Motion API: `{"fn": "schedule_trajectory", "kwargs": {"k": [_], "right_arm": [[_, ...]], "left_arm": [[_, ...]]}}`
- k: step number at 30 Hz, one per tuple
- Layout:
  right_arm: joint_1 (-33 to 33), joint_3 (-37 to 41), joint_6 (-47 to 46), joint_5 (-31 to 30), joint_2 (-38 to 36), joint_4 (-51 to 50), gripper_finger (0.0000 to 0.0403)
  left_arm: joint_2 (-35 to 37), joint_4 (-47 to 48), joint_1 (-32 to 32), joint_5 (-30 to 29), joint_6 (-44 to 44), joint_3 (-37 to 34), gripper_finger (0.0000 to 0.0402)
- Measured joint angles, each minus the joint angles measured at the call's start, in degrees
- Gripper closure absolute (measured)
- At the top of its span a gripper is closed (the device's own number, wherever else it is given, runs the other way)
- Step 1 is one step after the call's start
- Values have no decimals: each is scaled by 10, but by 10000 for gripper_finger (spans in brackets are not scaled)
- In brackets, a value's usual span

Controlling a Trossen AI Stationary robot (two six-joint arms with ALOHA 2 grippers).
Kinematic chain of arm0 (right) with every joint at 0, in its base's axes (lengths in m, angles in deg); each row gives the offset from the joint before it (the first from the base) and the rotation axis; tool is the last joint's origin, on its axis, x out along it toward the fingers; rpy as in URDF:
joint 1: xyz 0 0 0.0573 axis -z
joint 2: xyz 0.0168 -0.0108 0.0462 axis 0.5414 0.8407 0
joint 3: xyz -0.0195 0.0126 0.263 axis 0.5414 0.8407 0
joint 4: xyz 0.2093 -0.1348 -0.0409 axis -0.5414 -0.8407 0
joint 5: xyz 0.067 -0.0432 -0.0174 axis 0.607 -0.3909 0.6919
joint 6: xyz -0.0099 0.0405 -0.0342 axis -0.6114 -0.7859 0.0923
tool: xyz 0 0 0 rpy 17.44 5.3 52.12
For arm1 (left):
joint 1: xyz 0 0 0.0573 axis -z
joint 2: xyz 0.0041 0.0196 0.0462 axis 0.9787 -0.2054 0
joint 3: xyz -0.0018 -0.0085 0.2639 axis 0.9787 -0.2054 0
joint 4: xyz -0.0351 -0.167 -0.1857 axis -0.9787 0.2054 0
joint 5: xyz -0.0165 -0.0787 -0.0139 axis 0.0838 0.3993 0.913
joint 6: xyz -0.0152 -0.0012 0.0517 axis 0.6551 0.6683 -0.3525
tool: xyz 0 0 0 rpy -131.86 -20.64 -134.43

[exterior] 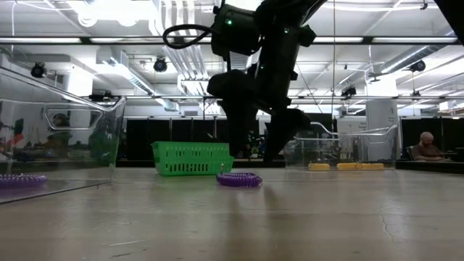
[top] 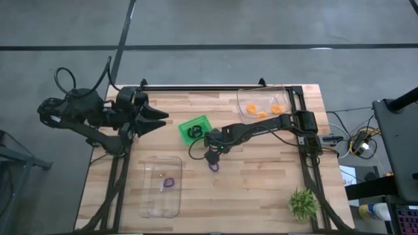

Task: Sort spring keychains
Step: Put the top purple spring keychain into the bottom transparent bin

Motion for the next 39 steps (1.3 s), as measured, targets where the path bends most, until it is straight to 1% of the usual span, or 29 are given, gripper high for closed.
{"fn": "schedule_trajectory", "kwargs": {"k": [5,9,13,20,26,29,32,35,39], "right_arm": [[3,0,-2,-12,0,0,45],[4,1,0,-27,9,-5,59],[2,1,5,-22,26,-5,74],[-2,-1,22,-17,41,-6,78],[-6,-3,43,-44,53,-21,85],[-8,-3,50,-42,59,-26,111],[-12,-2,56,-47,62,-29,154],[-11,-2,59,-45,62,-33,210],[-9,-1,73,-39,62,-40,302]], "left_arm": [[0,0,0,0,-1,0,242],[0,0,0,0,-1,0,242],[0,0,0,0,-1,0,242],[0,0,0,0,0,0,242],[0,0,0,0,-1,0,242],[0,0,0,-1,-1,0,242],[0,0,0,-2,-1,0,242],[0,0,0,-2,-1,0,242],[0,0,0,-2,-1,0,242]]}}
